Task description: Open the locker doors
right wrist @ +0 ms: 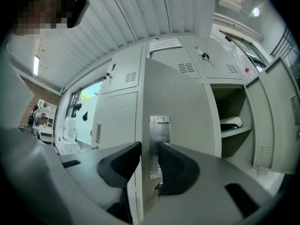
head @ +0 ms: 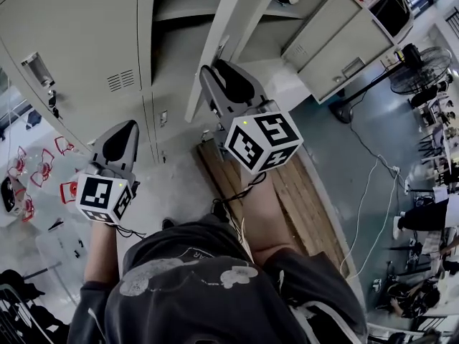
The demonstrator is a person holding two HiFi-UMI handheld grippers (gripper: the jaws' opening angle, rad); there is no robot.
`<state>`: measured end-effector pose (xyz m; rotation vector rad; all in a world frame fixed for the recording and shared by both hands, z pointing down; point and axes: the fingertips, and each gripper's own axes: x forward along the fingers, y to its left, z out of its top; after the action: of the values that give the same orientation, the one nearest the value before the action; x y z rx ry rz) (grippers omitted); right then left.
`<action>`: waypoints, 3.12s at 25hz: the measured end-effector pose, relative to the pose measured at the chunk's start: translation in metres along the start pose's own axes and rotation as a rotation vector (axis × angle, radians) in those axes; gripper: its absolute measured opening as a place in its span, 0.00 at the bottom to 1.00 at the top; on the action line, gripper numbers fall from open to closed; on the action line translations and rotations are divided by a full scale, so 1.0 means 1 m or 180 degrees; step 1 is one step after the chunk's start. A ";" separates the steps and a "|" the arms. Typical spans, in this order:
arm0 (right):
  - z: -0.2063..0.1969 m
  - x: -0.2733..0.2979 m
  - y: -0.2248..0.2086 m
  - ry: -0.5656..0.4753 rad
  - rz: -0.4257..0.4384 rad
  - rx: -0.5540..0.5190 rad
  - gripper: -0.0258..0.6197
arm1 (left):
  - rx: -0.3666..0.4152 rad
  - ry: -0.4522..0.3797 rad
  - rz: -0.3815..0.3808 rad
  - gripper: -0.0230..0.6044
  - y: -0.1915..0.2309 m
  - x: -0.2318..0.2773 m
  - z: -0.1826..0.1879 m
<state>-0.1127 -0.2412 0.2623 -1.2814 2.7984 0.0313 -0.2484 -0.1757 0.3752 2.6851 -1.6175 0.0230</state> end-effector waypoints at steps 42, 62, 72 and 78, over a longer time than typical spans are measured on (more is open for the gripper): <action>0.012 -0.144 -0.116 -0.0149 -0.0682 0.0078 0.15 | 0.0124 0.0074 -0.0666 0.05 -0.136 0.092 0.016; 0.013 -0.163 -0.191 -0.0279 -0.0827 0.0227 0.13 | 0.0179 0.0098 -0.0426 0.05 -0.165 0.116 0.020; 0.029 -0.175 -0.187 -0.0644 -0.0405 0.0329 0.25 | 0.0128 0.0151 -0.0098 0.05 -0.166 0.114 0.013; 0.037 -0.171 -0.156 -0.0577 0.0032 0.0146 0.30 | 0.0096 0.0162 0.0236 0.05 -0.163 0.102 0.011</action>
<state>0.1179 -0.2123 0.2376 -1.1900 2.6371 0.0792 -0.0565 -0.1893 0.3665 2.6218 -1.7144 0.1161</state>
